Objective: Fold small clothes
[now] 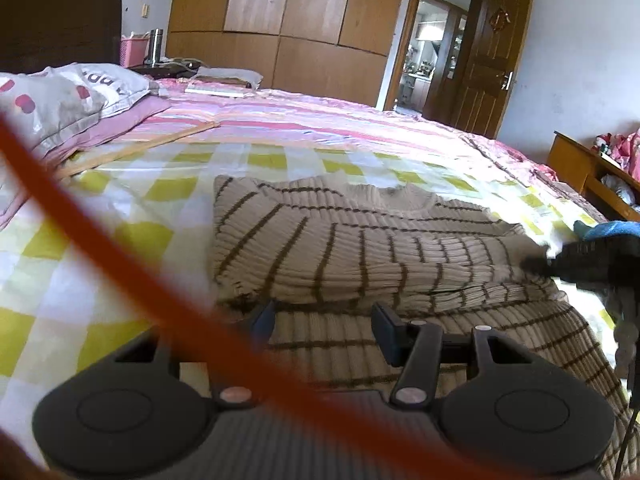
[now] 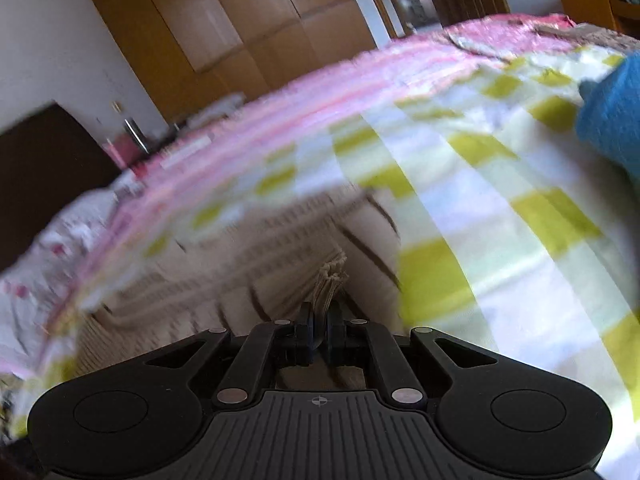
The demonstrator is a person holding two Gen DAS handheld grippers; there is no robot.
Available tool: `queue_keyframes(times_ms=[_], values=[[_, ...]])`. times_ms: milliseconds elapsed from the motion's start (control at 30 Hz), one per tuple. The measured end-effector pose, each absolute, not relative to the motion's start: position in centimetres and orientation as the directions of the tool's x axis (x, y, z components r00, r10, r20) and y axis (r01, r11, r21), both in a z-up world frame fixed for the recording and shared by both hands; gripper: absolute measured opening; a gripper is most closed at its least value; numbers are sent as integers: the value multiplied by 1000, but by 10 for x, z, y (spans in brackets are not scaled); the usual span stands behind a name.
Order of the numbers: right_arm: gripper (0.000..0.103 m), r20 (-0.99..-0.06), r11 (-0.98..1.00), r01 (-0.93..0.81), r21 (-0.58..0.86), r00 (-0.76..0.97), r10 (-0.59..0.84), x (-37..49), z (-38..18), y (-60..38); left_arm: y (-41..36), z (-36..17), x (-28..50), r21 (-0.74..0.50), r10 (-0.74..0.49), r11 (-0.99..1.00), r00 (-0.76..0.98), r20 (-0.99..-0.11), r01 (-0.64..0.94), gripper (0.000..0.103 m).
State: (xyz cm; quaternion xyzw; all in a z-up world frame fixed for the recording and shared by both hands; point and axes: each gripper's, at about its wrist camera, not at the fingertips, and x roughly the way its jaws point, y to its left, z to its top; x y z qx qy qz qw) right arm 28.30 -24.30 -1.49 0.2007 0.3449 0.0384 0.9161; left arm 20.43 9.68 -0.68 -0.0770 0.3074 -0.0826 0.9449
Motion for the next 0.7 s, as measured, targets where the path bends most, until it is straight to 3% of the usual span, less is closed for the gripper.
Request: queue_keyframes(times_ms=[100, 367, 467, 633, 700], values=[[12, -611, 918, 63, 392, 764, 208, 277, -14, -245, 103, -10, 205, -184, -182, 979, 794, -581, 89, 58], [12, -556, 960, 41, 277, 821, 125, 268, 23, -244, 109, 4, 212, -185, -168, 980, 821, -545, 78, 58], [12, -523, 959, -7, 284, 837, 161, 267, 31, -238, 105, 9, 223, -165, -158, 983, 832, -532, 81, 58], [12, -564, 957, -132, 260, 783, 261, 279, 18, -214, 93, 7, 251, -112, -136, 990, 818, -559, 87, 58], [12, -601, 964, -113, 241, 762, 240, 288, 5, -212, 91, -1, 262, -81, -106, 994, 806, -582, 73, 58]])
